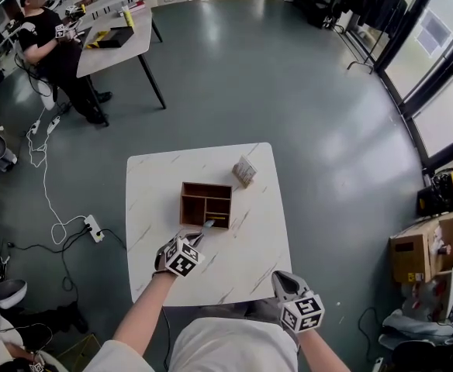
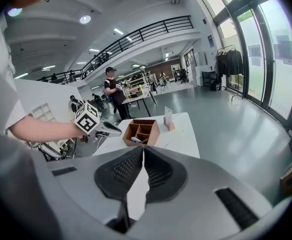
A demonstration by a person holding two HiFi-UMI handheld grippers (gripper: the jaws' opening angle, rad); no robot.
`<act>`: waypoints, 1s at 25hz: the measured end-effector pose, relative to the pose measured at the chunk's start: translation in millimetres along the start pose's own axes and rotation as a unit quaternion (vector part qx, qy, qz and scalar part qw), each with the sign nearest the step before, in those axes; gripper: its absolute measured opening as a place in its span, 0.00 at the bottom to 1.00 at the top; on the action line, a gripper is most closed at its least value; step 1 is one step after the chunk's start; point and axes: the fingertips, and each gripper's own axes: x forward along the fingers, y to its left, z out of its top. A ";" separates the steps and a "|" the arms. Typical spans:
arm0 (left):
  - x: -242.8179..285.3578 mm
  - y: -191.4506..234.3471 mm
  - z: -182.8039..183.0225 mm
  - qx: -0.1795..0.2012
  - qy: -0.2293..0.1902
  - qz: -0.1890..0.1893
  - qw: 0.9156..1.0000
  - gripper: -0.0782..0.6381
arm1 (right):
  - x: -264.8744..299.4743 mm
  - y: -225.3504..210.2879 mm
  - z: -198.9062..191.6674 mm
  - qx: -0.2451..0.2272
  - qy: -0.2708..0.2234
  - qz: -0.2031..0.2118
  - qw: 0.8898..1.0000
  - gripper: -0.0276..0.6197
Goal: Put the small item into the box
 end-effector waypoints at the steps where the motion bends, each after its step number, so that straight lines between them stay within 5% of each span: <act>1: -5.1 -1.6 0.5 -0.006 -0.008 0.004 1.000 0.16 | -1.8 0.4 0.1 -0.002 -0.002 0.000 1.000 0.09; 7: -38.7 -19.6 -5.0 -0.082 -0.058 0.028 0.995 0.14 | -18.7 0.7 -2.0 -0.021 -0.009 0.016 1.000 0.09; 14: -90.4 -48.4 -14.0 -0.183 -0.122 0.080 0.972 0.13 | -37.7 -4.1 4.9 -0.034 -0.027 0.058 0.997 0.09; 21: -131.8 -91.0 -12.7 -0.228 -0.166 0.120 0.952 0.13 | -65.8 -6.2 -2.2 -0.056 -0.033 0.095 0.993 0.09; 25: -142.3 -124.0 -22.7 -0.237 -0.165 0.138 0.947 0.13 | -85.0 -3.3 -15.1 -0.063 -0.034 0.111 0.991 0.09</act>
